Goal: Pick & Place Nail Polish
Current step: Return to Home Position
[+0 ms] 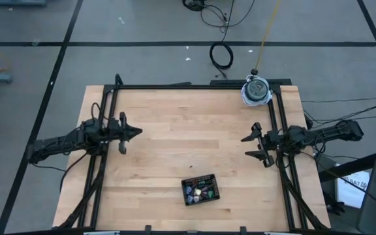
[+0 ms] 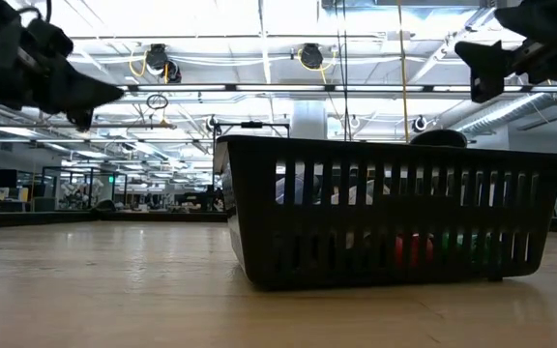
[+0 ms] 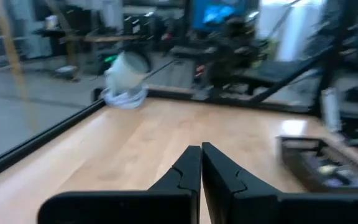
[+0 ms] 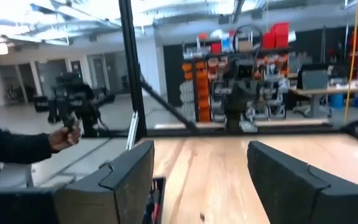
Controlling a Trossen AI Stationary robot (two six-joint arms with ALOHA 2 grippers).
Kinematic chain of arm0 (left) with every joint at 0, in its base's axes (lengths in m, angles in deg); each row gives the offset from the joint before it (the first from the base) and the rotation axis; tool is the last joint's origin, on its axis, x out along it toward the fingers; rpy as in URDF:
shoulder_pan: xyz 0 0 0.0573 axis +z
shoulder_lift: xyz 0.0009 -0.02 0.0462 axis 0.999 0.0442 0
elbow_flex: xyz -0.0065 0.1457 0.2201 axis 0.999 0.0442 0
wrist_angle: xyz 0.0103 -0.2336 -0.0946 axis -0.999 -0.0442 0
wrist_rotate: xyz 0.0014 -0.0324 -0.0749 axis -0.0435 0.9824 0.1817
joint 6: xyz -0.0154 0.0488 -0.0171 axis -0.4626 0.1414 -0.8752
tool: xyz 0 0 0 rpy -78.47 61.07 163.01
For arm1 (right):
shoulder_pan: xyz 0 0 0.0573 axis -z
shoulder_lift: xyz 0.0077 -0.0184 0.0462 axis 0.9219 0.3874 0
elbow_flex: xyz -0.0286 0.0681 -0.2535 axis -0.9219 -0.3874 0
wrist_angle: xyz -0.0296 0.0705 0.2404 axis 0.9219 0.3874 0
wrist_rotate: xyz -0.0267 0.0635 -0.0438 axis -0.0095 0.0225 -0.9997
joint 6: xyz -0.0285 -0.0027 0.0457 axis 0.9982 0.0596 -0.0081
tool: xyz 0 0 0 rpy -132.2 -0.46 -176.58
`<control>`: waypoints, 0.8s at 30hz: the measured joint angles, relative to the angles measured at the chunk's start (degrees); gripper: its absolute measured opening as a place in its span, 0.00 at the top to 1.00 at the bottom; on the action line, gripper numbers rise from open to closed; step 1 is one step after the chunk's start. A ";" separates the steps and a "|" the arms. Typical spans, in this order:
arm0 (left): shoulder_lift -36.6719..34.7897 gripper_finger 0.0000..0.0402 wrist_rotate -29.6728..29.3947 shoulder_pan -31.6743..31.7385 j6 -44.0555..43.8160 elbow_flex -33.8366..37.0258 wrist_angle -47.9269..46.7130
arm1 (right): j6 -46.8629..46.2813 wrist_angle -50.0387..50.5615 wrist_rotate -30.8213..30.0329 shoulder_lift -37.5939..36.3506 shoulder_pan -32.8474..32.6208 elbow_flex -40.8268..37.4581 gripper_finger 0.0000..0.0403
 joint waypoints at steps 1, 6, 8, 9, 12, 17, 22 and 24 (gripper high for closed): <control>0.72 0.98 -1.54 0.00 0.28 0.01 -0.11 | 0.01 0.76 0.04 0.00 0.00 0.00 0.39; 2.21 0.98 -7.45 0.01 4.07 0.09 -0.38 | 0.03 7.00 -0.04 0.02 0.00 -0.02 0.39; 2.31 0.98 -7.95 0.00 5.43 0.09 -0.27 | 0.05 8.59 -0.07 0.04 0.00 -0.02 0.40; 2.24 0.98 -8.11 0.00 5.87 0.09 -0.19 | 0.03 9.05 -0.07 0.02 0.00 -0.02 0.40; 2.28 0.98 -8.18 0.00 6.42 0.09 -0.18 | 0.03 9.21 -0.09 0.02 -0.02 -0.02 0.39; 2.30 0.98 -8.18 0.00 6.40 0.09 -0.20 | 0.04 8.99 -0.09 0.02 -0.02 -0.02 0.39; 2.28 0.98 -8.18 0.00 6.40 0.09 -0.20 | 0.03 9.00 -0.10 0.02 -0.02 -0.02 0.40; 2.28 0.98 -8.18 0.00 6.40 0.09 -0.20 | 0.04 8.99 -0.11 0.02 -0.02 -0.04 0.40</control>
